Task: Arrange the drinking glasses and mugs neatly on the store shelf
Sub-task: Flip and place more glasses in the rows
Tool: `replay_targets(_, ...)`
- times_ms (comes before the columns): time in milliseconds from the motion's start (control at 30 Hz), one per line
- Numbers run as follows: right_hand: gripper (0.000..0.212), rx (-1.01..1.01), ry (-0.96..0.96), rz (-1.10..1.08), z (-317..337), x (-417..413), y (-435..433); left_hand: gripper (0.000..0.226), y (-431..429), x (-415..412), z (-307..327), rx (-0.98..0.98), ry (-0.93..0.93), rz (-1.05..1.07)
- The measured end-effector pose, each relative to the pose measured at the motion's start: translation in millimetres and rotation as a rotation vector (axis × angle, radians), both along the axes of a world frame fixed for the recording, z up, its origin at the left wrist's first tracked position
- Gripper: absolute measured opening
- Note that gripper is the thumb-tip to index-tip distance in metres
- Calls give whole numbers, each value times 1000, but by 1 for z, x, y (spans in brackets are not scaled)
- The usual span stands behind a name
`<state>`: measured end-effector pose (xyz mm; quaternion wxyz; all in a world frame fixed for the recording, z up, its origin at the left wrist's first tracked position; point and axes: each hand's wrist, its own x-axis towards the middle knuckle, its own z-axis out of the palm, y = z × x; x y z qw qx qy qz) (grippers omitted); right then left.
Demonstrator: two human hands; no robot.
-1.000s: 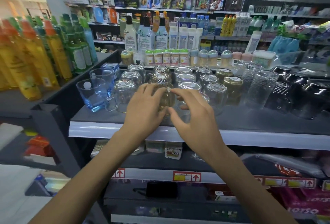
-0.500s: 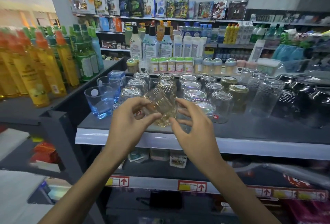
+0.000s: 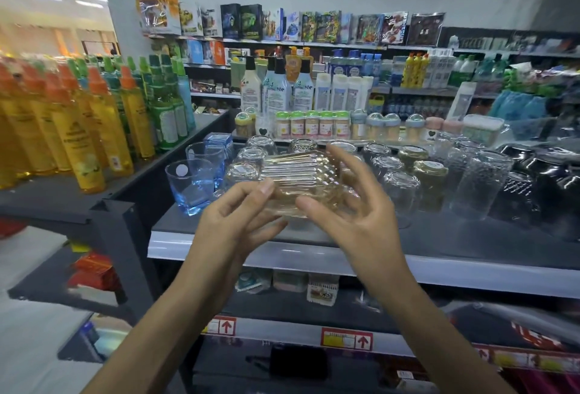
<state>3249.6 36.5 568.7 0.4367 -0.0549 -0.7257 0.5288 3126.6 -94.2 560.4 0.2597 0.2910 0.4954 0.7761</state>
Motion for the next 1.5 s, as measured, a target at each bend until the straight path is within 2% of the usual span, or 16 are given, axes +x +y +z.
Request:
replay_targets(133,81,131,-92,-127,15,15,19,43,15,5,10,12,-39,-48)
replay_targets(267,76,263,-163,-220,34,18,43,36,43,10,18,39,-97,-108)
replay_targets(367,78,258,-224,-156,54,18,63,34,60,8,22,53,-101,-133)
replay_targets(433,81,261,-276,-122,66,15,78,33,70,0,22,-9,-42,-71)
replay_targets(500,83,300,-329,-150,78,7,93,29,81,-15,21,-101,119,80)
replay_targets(600,88,345,-365,-242,91,-2,116,23,101,-53,23,-375,618,304)
replay_targets(700,94,345,-372,-305,99,-9,138,32,128,-84,31,-654,993,281)
replay_targets(800,98,308,-354,-305,103,-18,154,66,156,-106,39,-871,1285,170)
replay_targets(867,99,285,-367,-284,108,-25,162,86,172,-120,43,-977,1394,22)
replay_targets(933,99,298,-395,-267,116,-34,169,87,185,-129,45,-1032,1433,-85)
replay_targets(1067,99,326,-437,-241,134,-48,176,62,201,-132,45,-1079,1447,-19)
replay_targets(1133,99,299,-432,-209,143,-54,180,57,204,-134,48,-1046,1437,-57)
replay_targets(1233,98,263,-447,-178,156,-61,186,56,205,-138,60,-1044,1350,-183)
replay_targets(1367,94,317,-547,-128,170,-63,194,64,205,-145,68,-1018,1258,-331)
replay_targets(1433,90,351,-619,-93,173,-62,199,57,204,-144,68,-1024,1212,-292)
replay_targets(1500,85,389,-680,-69,174,-61,204,52,204,-138,68,-1140,1239,-137)
